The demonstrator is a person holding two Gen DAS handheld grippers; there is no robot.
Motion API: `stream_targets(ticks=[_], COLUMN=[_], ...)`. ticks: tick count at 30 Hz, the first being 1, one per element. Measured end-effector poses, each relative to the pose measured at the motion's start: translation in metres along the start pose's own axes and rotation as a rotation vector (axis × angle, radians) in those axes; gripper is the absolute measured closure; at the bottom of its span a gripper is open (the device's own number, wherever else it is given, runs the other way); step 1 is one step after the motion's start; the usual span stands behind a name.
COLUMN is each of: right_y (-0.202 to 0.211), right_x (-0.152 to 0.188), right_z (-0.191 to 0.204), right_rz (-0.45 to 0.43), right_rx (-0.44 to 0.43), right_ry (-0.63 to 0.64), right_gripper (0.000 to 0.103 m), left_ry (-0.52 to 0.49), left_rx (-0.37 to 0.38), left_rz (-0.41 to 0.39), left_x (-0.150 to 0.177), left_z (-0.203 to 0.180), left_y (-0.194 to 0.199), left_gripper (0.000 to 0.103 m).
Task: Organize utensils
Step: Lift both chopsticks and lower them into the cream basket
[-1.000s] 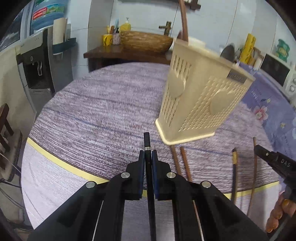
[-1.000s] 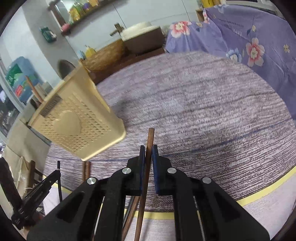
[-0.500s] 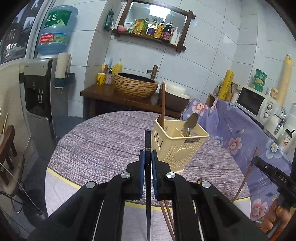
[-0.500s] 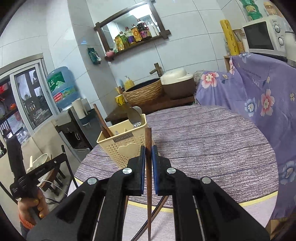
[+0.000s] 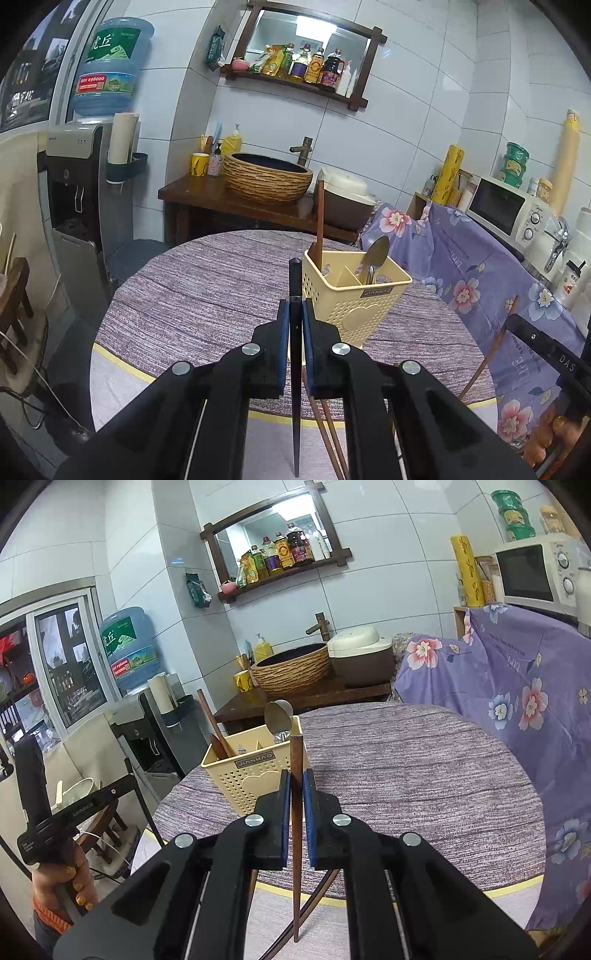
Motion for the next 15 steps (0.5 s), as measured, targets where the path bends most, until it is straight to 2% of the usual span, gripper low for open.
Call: stream_targets(ticks=[8,15], right_y=[0.004,-0.005], right_x=[-0.019,-0.06], right_z=[0.008,0.013], right_rz=[-0.035,-0.049], right_rx=[-0.017,-0.054], right_ry=[0.037,0.069], right_gripper=[0.095,0.095], left_ry=[-0.007,-0.024], left_rx=[0.03,0.097], left_rz=[-0.015,-0.024], left_x=[-0.015,-0.045], left_z=[-0.007,-0.03], left_y=[0.002,0.008], left_gripper=[0.095,0.095])
Point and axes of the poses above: each gripper's, at about its wrist camera, not at the fingertips, and y roughly against the way its jaws point, z to its left, x to its underside, the point moved 3 cm from there along -y, roughly the way its jaws point, and after that the axes turned 11 degrees about y, right-handed, at the moved point
